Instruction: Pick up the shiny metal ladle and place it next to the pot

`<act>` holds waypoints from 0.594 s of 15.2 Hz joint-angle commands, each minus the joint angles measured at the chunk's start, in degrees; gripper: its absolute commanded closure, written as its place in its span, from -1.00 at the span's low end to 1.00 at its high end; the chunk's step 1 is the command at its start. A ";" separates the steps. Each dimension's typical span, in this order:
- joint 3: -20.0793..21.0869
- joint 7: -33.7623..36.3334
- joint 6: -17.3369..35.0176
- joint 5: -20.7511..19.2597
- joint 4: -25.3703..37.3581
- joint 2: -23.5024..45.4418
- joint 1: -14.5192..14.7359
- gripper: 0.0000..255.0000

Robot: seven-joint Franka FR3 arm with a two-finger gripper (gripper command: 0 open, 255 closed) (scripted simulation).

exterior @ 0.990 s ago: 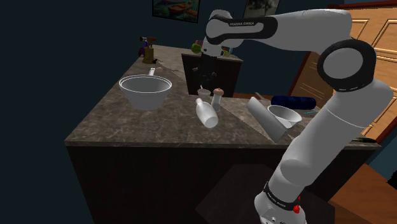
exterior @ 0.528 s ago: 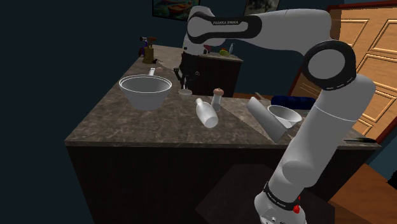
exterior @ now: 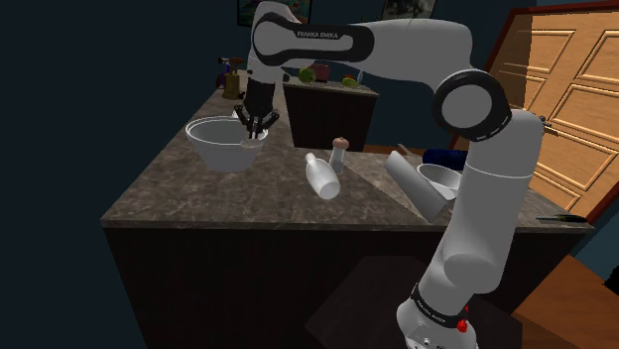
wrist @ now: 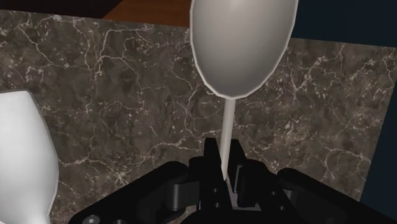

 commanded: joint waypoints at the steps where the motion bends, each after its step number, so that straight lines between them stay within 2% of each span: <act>1: 0.80 2.31 -1.16 -0.64 4.87 3.52 1.39 1.00; 6: 2.10 7.41 -5.99 -2.64 21.20 14.71 5.34 1.00; 9: 2.44 10.14 -11.83 -4.09 37.17 24.68 8.36 1.00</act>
